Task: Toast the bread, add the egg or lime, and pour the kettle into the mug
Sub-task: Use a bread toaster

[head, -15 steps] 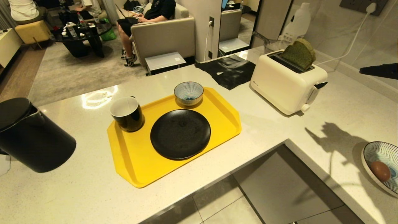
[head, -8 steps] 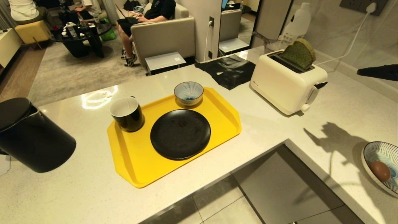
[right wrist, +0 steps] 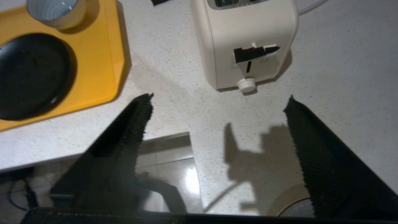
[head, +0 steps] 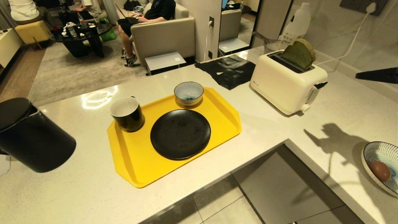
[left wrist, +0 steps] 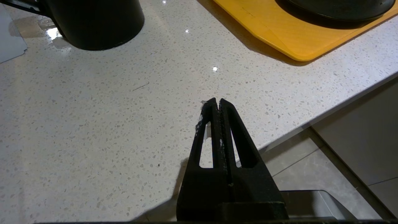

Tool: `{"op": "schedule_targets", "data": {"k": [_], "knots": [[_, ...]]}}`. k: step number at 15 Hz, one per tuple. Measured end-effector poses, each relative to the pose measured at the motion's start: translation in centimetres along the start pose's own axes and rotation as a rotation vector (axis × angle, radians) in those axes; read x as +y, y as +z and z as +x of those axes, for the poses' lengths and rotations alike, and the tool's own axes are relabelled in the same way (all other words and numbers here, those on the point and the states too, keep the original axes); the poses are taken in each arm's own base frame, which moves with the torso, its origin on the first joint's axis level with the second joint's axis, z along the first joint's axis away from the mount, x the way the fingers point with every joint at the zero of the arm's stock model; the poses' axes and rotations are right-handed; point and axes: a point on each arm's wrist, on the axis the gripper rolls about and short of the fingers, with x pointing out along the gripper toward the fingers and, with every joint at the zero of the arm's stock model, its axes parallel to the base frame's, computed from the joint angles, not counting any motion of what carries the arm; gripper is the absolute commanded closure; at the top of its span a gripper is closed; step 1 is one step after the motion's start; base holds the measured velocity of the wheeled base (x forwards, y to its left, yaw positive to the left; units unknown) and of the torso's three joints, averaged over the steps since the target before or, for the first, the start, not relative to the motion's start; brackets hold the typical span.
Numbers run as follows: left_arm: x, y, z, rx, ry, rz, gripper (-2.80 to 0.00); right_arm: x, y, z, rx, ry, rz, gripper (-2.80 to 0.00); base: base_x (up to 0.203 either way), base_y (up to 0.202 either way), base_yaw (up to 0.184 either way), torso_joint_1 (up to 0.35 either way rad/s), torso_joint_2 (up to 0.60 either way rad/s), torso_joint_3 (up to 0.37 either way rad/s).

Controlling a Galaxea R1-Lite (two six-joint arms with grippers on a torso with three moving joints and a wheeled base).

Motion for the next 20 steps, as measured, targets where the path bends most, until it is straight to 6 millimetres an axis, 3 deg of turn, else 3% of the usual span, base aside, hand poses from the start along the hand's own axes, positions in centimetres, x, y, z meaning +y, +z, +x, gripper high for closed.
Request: {"op": "schedule_targets", "data": {"k": [5,11,15,20], "knots": [[0.0,0.0,0.0,-0.001,0.0,0.0,0.0,0.1,0.3,0.0,-0.007,0.004,-0.025,0.0,0.0,0.0,0.0,0.0,0.0,0.0],[0.0,0.0,0.0,-0.001,0.0,0.0,0.0,-0.5,-0.4,1.5,0.067,0.012,0.034,0.0,0.0,0.0,0.0,0.0,0.0,0.0],[0.0,0.0,0.0,0.0,0.0,0.0,0.0,-1.4,0.5,3.9,0.061,0.02,0.129,0.0,0.0,0.0,0.0,0.0,0.0,0.0],[0.0,0.0,0.0,-0.001,-0.001,0.0,0.0,-3.3,0.6,7.5,-0.024,0.01,0.09,0.0,0.0,0.0,0.0,0.0,0.0,0.0]]}}
